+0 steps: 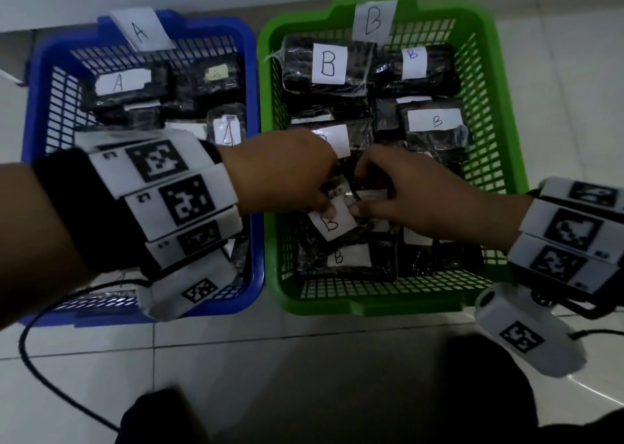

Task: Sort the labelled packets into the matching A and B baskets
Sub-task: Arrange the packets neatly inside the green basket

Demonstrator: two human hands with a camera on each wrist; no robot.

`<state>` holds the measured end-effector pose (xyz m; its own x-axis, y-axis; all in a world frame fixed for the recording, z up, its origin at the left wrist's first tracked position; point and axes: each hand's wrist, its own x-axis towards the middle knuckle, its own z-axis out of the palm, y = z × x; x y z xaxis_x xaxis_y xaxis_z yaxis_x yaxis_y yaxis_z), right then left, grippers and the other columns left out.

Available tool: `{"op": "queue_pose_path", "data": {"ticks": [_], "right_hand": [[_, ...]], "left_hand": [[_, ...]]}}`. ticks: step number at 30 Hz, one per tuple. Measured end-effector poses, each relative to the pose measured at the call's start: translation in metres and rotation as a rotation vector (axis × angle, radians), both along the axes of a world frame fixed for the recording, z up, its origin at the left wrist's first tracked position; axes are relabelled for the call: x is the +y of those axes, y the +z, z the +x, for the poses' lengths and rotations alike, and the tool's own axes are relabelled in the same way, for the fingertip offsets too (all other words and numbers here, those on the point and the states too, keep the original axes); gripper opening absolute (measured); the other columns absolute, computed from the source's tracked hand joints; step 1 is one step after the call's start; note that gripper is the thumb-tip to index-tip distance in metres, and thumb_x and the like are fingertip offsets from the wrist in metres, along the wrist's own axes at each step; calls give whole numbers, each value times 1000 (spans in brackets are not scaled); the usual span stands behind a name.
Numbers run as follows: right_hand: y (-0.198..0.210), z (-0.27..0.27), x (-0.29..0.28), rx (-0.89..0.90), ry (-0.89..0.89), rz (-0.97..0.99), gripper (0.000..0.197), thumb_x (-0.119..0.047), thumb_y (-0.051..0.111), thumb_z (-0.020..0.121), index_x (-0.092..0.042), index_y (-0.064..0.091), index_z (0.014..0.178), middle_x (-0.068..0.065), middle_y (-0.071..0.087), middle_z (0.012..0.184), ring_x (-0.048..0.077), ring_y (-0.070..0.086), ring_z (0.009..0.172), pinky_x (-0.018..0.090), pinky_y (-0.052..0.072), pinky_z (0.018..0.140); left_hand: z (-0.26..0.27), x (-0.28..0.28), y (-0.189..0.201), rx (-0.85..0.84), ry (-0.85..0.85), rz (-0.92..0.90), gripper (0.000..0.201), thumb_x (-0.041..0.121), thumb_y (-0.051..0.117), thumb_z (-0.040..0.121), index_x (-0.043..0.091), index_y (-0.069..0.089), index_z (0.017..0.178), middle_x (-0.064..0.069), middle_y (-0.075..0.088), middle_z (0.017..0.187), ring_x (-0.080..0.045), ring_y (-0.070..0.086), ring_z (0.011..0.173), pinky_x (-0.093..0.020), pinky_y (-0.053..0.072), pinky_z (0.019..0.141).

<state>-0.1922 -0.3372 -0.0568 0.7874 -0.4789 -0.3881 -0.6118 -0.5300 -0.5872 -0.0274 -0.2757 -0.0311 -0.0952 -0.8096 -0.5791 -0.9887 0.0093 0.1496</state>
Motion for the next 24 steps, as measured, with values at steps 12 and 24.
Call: {"op": "queue_pose_path", "data": {"ticks": [12,24], "right_hand": [[-4,-3,-15,142,268,-147,53,-19,73,78,-19,53,128,7,57,121,20,49,112,19,28,74],[-6,-5,-19,30,188,-197,32,-16,69,80,-15,55,109,2,49,104,23,52,100,27,37,74]], "left_hand": [[8,-10,2,-148,-121,-63,43,51,64,81,21,63,111,5,45,83,-18,55,83,-27,38,56],[20,-1,-8,-8,-35,-164,28,34,61,88,22,69,112,-3,67,105,-18,61,96,-24,42,73]]}}
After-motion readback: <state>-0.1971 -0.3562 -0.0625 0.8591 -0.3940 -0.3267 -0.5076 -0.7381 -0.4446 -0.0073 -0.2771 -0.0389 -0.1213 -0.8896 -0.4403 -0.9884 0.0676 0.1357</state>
